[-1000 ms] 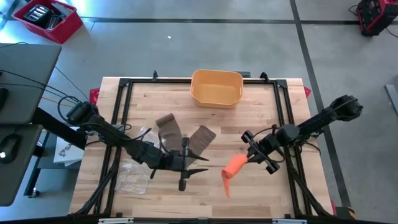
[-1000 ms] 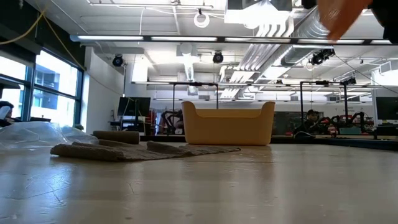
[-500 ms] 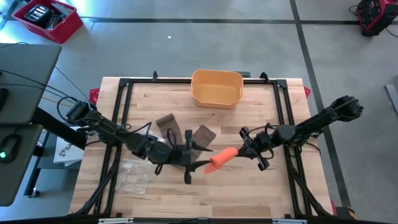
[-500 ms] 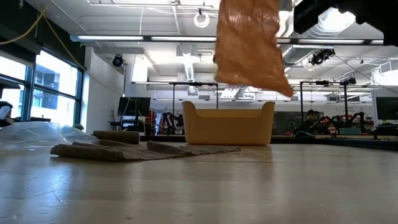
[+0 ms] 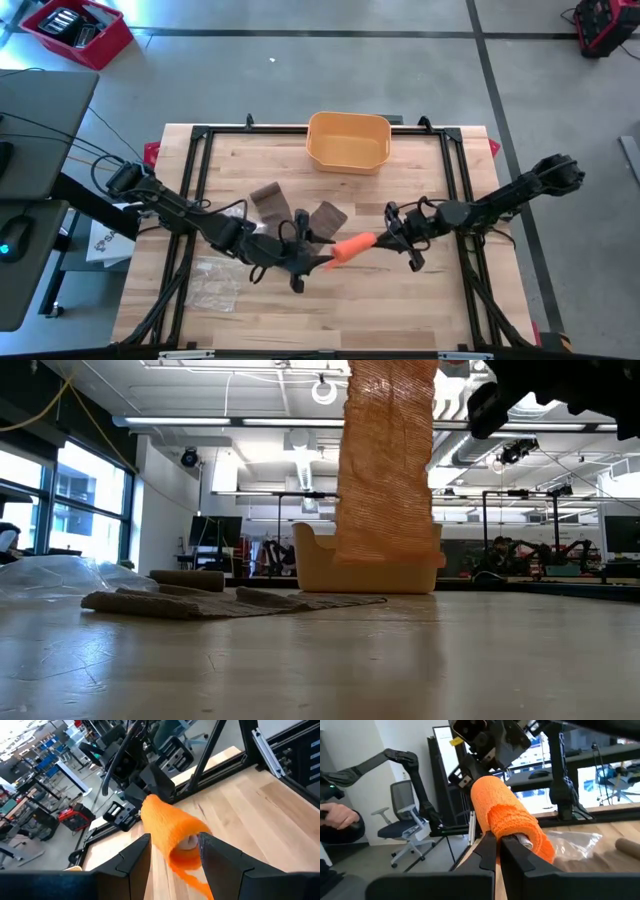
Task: Roll bandage
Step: Roll the orange bandage
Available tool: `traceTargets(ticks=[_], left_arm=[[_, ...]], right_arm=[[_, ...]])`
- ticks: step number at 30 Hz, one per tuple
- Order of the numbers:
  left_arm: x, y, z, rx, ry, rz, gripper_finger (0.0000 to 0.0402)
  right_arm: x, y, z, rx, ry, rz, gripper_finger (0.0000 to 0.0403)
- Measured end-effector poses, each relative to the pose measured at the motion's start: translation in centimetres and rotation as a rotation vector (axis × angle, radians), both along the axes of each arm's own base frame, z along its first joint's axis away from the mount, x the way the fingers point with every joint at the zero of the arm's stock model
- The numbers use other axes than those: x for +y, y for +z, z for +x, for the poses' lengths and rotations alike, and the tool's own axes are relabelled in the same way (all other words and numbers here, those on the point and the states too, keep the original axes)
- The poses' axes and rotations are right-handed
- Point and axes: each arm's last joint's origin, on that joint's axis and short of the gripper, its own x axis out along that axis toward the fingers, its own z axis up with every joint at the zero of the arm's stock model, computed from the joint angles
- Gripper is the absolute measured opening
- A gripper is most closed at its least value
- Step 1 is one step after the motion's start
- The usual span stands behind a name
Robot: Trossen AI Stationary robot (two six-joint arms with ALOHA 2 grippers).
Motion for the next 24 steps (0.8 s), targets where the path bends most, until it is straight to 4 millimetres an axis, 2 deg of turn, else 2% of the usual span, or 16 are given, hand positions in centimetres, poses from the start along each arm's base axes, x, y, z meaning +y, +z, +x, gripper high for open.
traceTargets(ticks=[7, 12, 15, 19, 24], left_arm=[[0.3, 0.2, 0.2, -0.009, -0.023, 0.034, 0.0161], [1.0, -0.4, -0.7, 0.072, 0.152, 0.088, 0.0161], [1.8, -0.9, -1.1, 0.135, 0.188, -0.021, 0.0161], [2.4, -2.7, -0.8, 0.192, 0.136, -0.257, 0.0161], [1.9, -5.7, -1.2, 0.134, 0.166, -0.489, 0.0161]], right_arm=[[-0.1, -0.1, 0.0, 0.013, -0.026, 0.017, 0.0], [-0.1, 0.1, 0.0, 0.01, -0.042, 0.024, 0.0], [-0.1, 0.9, 0.1, -0.002, -0.041, 0.026, 0.0], [0.0, 2.0, 0.3, 0.018, -0.048, -0.024, 0.0], [0.1, 3.0, 0.7, 0.101, -0.084, -0.069, 0.0]])
